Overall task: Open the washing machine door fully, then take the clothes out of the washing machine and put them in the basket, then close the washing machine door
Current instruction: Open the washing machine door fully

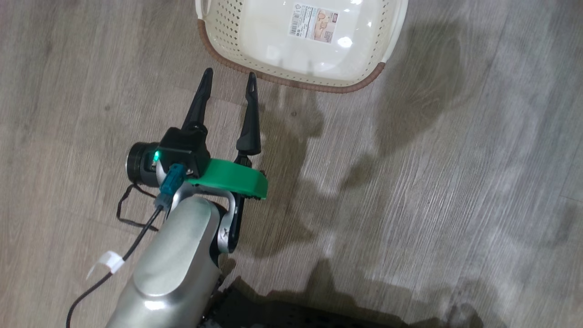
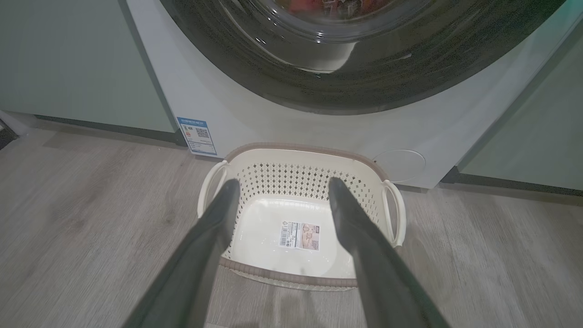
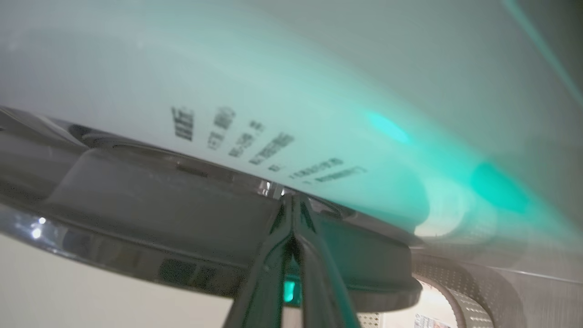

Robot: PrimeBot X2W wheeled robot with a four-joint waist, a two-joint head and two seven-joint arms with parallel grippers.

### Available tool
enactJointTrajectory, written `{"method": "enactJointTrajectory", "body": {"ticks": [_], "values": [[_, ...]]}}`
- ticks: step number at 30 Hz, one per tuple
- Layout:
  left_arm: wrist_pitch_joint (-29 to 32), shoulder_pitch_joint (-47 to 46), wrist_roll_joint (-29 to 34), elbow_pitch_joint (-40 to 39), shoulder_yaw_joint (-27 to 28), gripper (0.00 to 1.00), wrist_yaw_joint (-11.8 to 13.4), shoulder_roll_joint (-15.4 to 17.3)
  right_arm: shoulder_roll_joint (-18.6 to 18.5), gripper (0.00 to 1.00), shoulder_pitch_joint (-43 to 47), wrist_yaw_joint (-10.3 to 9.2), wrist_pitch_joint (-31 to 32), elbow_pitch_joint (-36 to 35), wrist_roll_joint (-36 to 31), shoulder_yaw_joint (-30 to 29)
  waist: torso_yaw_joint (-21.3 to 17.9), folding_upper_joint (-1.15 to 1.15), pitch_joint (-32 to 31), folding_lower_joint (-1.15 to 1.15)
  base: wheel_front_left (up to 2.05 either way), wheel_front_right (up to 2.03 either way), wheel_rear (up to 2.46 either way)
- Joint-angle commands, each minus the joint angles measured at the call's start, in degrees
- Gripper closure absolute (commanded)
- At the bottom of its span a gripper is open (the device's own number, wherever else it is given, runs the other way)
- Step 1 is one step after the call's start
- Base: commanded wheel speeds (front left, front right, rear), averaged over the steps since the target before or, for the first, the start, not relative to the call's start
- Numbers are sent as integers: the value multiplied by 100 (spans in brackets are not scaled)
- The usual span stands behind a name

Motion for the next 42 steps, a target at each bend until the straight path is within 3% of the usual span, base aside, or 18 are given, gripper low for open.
{"method": "enactJointTrajectory", "body": {"ticks": [1,8,17,42], "values": [[-37,-34,-50,-181,144,0,33,97,77,100,-141,-3,34,-146,-17,14,14,0,23,0,0,0,0],[-37,-82,-104,-180,108,0,55,97,207,100,-207,-3,246,-194,90,225,60,0,22,0,0,0,0],[-37,-1,-98,-115,205,0,19,97,219,100,370,-3,553,-390,238,463,19,0,-315,0,0,0,0],[-37,989,187,265,791,0,-292,97,1014,100,3322,-3,780,-1460,588,956,116,0,-2407,0,0,0,0]]}}
